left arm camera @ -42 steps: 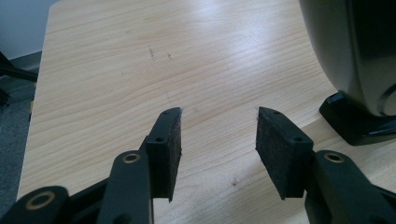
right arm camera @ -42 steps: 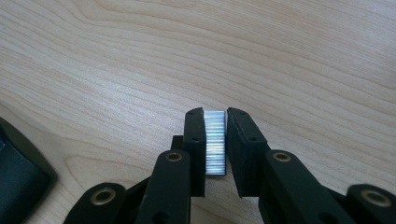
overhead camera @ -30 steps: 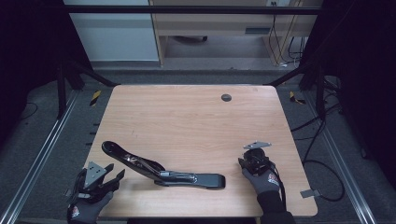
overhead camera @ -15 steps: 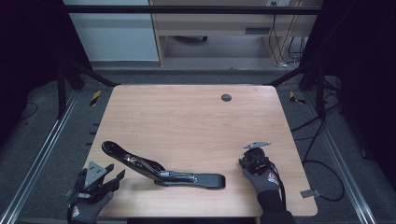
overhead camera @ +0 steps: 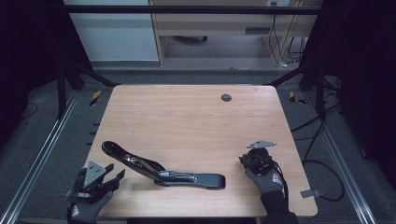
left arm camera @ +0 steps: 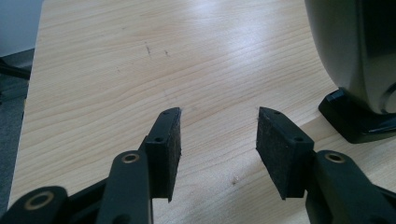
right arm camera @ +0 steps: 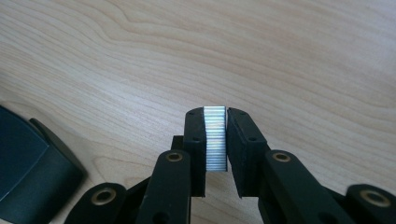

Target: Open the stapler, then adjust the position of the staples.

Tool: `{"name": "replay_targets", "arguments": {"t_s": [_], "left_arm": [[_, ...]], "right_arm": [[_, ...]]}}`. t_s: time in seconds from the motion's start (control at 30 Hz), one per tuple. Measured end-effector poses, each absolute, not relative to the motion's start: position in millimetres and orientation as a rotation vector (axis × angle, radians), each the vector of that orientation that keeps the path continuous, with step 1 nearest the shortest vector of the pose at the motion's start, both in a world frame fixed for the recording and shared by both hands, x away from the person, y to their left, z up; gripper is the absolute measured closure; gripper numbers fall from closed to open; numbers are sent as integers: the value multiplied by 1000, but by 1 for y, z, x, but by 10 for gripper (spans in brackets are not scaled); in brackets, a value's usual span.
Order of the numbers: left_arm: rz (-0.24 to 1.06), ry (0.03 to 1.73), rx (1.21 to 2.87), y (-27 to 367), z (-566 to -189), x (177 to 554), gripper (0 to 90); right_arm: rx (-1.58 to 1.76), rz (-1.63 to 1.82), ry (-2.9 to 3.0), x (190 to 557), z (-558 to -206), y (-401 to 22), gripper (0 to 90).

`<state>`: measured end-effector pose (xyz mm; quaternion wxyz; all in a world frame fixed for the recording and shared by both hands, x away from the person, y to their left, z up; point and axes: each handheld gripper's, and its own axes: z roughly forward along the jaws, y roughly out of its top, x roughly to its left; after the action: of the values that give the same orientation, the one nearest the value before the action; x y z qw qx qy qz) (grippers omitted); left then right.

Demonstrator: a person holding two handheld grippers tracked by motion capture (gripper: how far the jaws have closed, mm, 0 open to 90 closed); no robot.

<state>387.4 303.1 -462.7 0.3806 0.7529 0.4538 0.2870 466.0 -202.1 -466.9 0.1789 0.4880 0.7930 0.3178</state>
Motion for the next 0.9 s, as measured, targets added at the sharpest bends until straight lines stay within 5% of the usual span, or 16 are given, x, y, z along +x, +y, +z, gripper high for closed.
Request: {"name": "replay_targets", "arguments": {"t_s": [0.9], "left_arm": [[730, 1170, 1933, 301, -464, 389, 492]], "right_arm": [[1116, 1135, 2292, 452, -423, -205, 784]]}}
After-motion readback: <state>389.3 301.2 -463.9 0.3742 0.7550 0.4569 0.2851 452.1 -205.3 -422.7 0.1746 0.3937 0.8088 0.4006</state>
